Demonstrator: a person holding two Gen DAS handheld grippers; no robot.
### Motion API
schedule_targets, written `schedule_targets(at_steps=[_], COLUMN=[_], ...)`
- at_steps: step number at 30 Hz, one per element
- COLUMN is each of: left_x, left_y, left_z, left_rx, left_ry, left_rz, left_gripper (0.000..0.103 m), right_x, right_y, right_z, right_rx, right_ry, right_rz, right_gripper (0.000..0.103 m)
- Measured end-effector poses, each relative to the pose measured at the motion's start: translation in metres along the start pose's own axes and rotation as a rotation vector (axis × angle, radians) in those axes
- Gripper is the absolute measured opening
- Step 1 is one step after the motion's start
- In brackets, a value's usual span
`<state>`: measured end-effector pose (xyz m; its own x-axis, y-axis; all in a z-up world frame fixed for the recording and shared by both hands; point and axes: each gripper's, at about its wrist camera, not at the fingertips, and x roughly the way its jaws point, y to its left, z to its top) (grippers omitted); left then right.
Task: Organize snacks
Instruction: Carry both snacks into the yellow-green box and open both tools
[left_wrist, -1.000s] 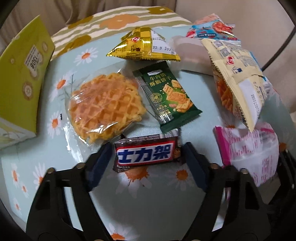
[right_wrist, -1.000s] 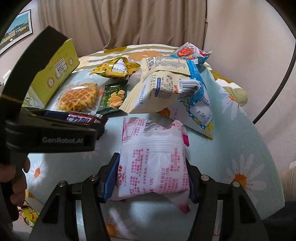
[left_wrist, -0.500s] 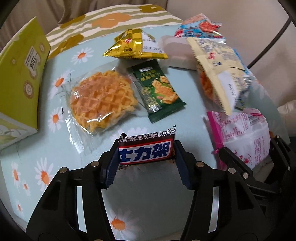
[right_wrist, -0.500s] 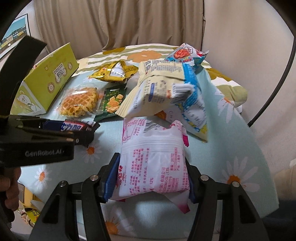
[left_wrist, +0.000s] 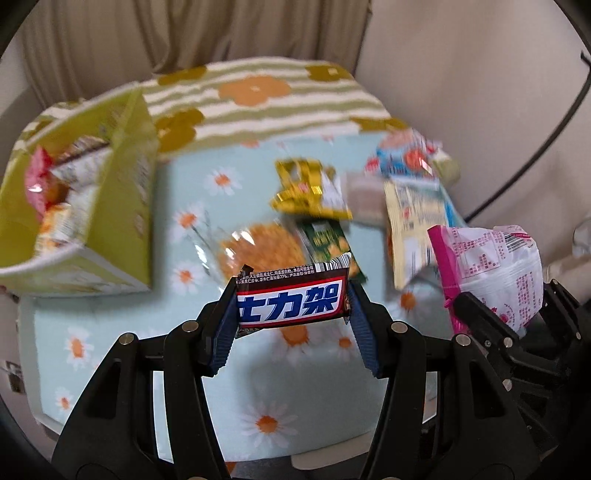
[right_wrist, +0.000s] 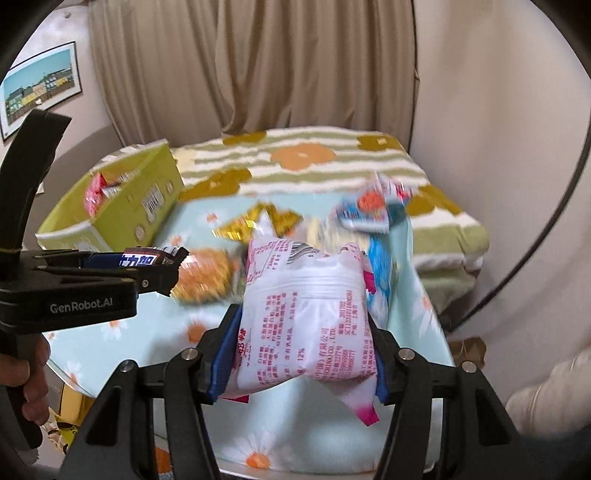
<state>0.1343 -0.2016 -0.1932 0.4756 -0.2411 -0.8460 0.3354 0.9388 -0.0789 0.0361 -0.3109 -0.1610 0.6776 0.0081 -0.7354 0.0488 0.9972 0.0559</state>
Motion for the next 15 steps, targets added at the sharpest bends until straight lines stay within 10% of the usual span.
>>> schedule_targets(at_steps=[15], left_x=[-0.081], left_y=[0.121], left_z=[0.061], left_rx=[-0.151], left_ry=[-0.198], left_rz=[0.074], left_gripper=[0.052], right_x=[0.001], right_y=[0.100], right_z=[0.113], right_rx=[-0.126], right_ry=[-0.099], right_rz=[0.139], right_gripper=[0.055])
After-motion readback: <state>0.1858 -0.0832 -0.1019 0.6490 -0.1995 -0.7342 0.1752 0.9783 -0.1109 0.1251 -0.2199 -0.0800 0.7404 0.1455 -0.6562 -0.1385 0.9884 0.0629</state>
